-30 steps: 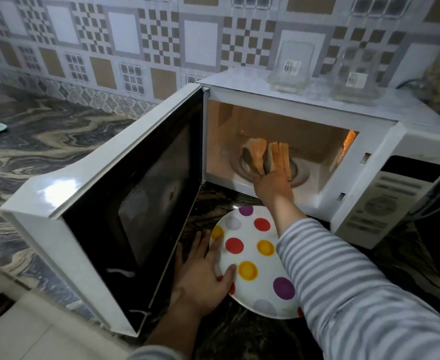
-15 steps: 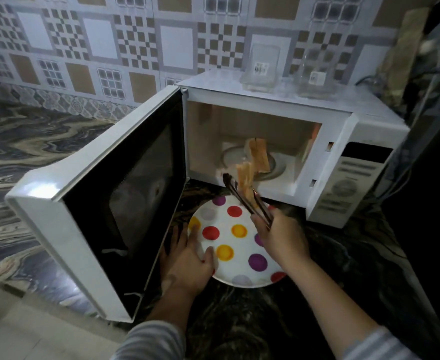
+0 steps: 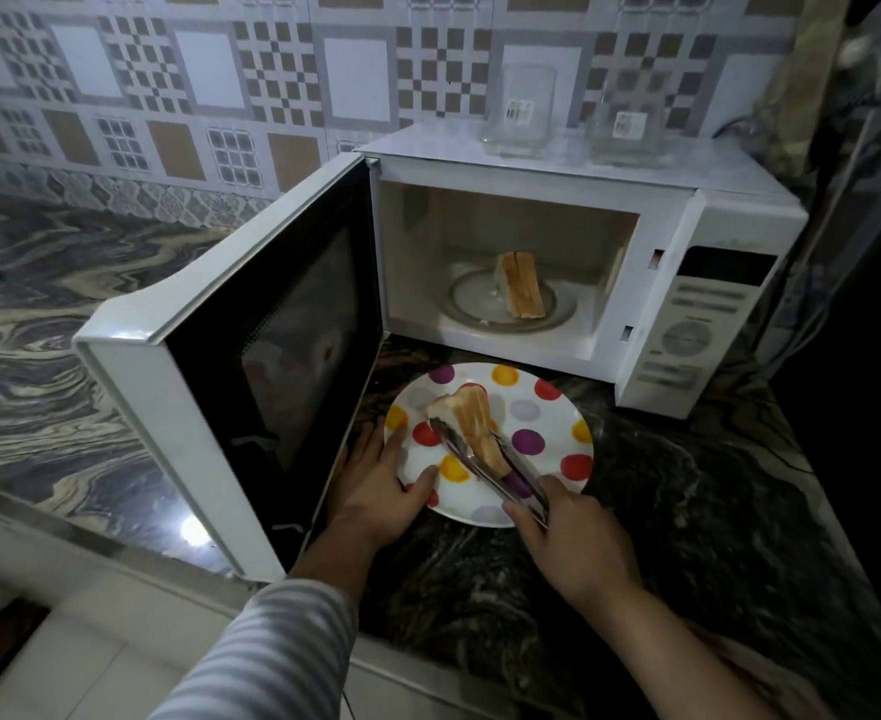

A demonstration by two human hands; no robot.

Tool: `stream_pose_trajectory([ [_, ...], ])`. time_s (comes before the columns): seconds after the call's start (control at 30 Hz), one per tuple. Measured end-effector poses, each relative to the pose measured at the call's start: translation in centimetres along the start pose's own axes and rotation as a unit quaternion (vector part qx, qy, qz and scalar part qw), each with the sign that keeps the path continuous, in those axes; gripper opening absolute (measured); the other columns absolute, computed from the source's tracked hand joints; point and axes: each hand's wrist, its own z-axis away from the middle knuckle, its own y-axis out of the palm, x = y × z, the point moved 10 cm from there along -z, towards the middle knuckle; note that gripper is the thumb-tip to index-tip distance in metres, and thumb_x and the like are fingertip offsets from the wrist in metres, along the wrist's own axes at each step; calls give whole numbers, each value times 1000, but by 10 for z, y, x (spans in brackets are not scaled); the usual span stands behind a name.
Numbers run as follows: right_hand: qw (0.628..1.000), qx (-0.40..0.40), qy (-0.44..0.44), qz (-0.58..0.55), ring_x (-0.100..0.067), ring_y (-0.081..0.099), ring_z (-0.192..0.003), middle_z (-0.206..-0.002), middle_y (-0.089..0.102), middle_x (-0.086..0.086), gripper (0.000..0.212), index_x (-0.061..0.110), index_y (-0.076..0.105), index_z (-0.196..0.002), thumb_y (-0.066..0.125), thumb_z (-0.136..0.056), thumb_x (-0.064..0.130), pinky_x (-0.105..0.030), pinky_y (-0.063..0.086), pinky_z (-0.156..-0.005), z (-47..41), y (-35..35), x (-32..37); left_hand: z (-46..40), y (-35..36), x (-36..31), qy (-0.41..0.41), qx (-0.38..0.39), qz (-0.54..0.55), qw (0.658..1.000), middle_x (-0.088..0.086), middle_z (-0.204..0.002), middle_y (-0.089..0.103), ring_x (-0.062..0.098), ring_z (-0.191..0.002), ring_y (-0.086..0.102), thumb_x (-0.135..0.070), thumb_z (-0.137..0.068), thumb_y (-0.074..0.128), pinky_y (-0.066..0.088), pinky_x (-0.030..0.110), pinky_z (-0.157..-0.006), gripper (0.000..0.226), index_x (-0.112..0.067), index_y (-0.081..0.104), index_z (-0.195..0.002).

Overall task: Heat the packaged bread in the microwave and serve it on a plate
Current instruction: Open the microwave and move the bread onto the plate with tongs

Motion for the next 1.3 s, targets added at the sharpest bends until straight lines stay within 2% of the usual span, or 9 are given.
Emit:
stream_pose_trajectory([
  [0.2,998,26,35,-48,-24,66,-87,-95,68,-3,51,18,56,-113,48,-87,62,-29,46,-61,3,1,-13,2,-1,-2,11,-6,-25,1000,-1,-162,7,17,-148,2,-66,-91,32,-2,35,-119,76,-31,6,-153],
  [0.3,994,43,45,-91,-21,64,-91,-102,67,-2,56,17,55,-117,51,-85,63,-29,46,-65,3,-16,-17,2,-1,-3,7,-8,-32,999,-1,-162,7,17,-148,2,-65,-91,31,-2,35,-119,75,-31,7,-153],
  [0.5,980,37,36,-193,-15,61,-80,-86,64,4,37,26,59,-98,58,-83,59,-29,44,-64,-29,-60,-24,15,0,-8,-42,-25,-31,998,2,-162,6,17,-149,1,-59,-95,25,-3,35,-119,68,-28,11,-153],
  [0.6,984,17,39,-172,-28,61,-87,-92,65,-8,50,11,59,-97,55,-85,59,-31,42,-67,-71,-68,-34,28,1,-16,-84,-39,-56,994,5,-162,3,19,-149,2,-63,-93,24,-1,37,-120,72,-27,11,-153],
  [0.73,989,26,49,-139,-38,58,-104,-113,61,-21,64,-1,54,-117,50,-90,57,-33,41,-72,-124,-62,-43,43,10,-25,-135,-47,-63,988,7,-162,-3,21,-149,-3,-71,-88,21,-2,41,-119,79,-28,9,-153],
  [0.93,988,9,65,-138,-37,57,-109,-118,61,-19,50,1,52,-121,52,-94,43,-31,37,-73,-174,-59,-42,50,17,-30,-148,-57,-68,985,4,-162,-1,19,-149,-4,-81,-79,13,-3,39,-120,90,-31,8,-153],
  [1.07,985,25,106,-134,-35,63,-94,-104,67,-14,57,7,59,-113,55,-84,56,-34,48,-74,-203,-37,-46,49,12,-28,-152,-75,-67,983,3,-162,2,18,-149,-1,-82,-68,1,-2,38,-120,98,-32,10,-153],
  [1.2,983,27,138,-119,-32,64,-89,-105,66,-14,44,8,59,-112,55,-90,46,-29,42,-59,-223,-30,-46,48,9,-29,-147,-72,-67,984,1,-162,1,17,-149,-1,-79,-76,12,-2,38,-120,89,-34,9,-152],
  [1.3,978,5,168,-127,-37,59,-108,-121,61,-18,38,4,56,-123,51,-95,30,-38,49,-79,-231,-33,-49,46,10,-28,-142,-66,-69,985,0,-162,0,17,-149,-2,-78,-81,20,-4,39,-120,84,-34,9,-152],
])
